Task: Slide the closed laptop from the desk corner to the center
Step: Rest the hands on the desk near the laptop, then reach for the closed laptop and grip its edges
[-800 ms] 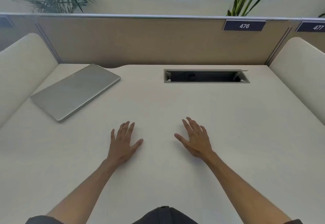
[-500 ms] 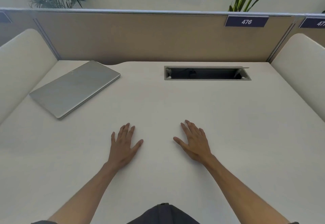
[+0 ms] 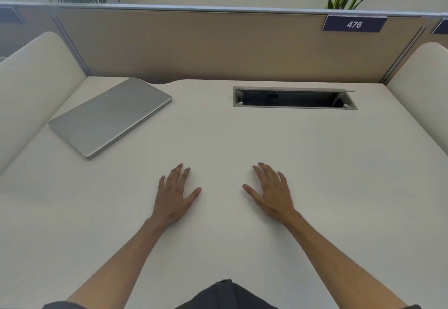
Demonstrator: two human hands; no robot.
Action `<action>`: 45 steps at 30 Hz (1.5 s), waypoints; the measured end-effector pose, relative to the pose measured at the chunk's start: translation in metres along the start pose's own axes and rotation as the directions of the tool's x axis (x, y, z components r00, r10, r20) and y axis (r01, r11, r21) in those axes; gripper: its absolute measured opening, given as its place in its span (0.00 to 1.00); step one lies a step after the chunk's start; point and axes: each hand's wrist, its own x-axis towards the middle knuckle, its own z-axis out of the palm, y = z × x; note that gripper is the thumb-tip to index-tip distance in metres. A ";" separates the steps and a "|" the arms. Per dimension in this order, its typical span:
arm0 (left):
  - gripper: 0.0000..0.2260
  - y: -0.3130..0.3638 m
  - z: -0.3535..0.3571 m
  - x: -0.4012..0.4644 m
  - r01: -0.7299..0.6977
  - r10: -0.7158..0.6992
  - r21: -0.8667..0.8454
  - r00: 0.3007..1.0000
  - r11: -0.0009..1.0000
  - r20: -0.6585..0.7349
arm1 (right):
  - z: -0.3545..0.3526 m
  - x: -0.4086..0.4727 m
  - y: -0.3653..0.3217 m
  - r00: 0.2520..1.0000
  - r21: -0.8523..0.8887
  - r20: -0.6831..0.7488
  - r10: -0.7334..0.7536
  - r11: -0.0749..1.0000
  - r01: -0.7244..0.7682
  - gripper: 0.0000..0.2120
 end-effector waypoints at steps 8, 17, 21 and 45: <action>0.29 -0.012 -0.027 0.013 0.088 -0.102 -0.105 0.985 0.991 -0.137 | -0.017 0.045 -0.033 1.000 0.285 0.006 0.006 0.958 -0.007 0.31; 0.21 -0.036 -0.057 0.025 0.212 -0.278 -0.254 0.924 0.944 -0.263 | -0.026 0.100 -0.066 0.999 0.465 0.032 0.018 0.885 -0.031 0.29; 0.19 -0.051 -0.065 0.032 0.225 -0.307 -0.278 0.903 0.934 -0.300 | -0.027 0.123 -0.078 0.999 0.496 0.045 0.011 0.868 -0.032 0.27; 0.18 -0.128 -0.114 0.074 0.453 -0.680 -0.542 0.643 0.708 -0.351 | -0.004 0.255 -0.145 0.986 0.557 0.084 -0.145 0.827 0.074 0.27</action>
